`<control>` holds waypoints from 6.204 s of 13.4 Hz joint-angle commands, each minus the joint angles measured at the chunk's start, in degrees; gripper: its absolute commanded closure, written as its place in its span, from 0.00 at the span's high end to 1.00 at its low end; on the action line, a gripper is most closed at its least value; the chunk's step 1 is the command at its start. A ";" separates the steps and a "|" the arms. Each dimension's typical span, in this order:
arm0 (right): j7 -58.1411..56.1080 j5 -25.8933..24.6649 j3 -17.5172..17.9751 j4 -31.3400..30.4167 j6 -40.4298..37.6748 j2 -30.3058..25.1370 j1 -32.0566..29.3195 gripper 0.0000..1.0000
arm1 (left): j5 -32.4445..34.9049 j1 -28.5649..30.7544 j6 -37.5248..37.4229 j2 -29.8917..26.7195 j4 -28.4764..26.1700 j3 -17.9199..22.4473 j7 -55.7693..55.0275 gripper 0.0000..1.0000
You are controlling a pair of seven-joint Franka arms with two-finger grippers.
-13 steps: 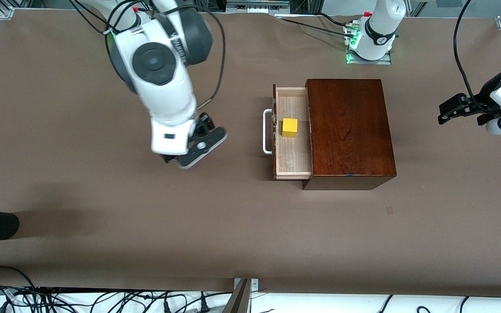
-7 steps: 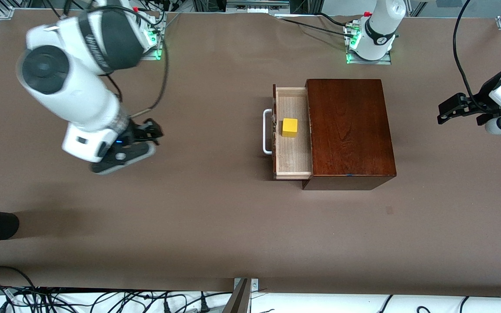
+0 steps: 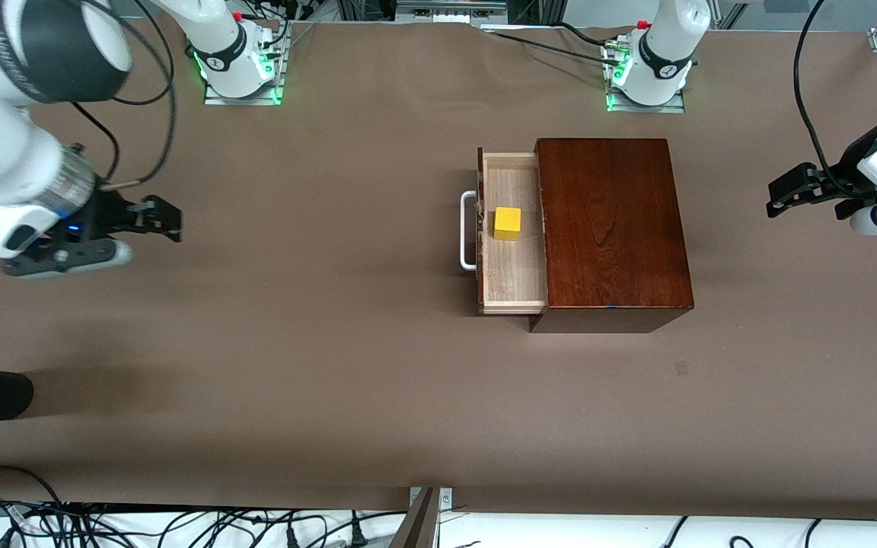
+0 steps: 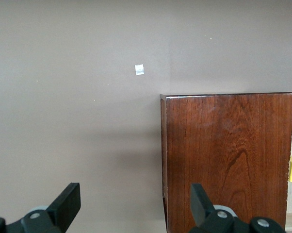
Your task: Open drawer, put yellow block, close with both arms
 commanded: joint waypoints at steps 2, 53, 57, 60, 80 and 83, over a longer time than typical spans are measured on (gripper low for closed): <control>1.21 0.41 0.78 -7.34 1.95 -7.19 -6.07 1.00 | -0.28 0.48 -0.75 1.04 2.38 0.12 0.95 1.00; 4.64 0.76 0.52 -7.53 -2.53 -10.98 -9.61 1.00 | -0.90 -20.17 23.87 31.80 3.18 -26.25 -86.67 0.00; 4.73 0.94 0.61 -7.53 -2.53 -11.07 -9.61 1.00 | -0.37 -19.64 23.60 31.63 3.09 -24.94 -86.41 0.00; 4.82 0.94 0.61 -7.53 -2.53 -11.07 -9.61 1.00 | -0.37 -18.51 20.53 30.14 2.56 -22.65 -81.67 0.00; 4.47 0.94 0.61 -7.53 -2.53 -10.98 -9.61 1.00 | -1.25 -4.72 12.61 12.58 -2.27 -27.73 -67.60 1.00; 4.64 0.94 0.61 -7.53 -2.53 -10.98 -9.61 1.00 | -1.34 3.80 10.33 5.72 -5.34 -31.43 -58.41 1.00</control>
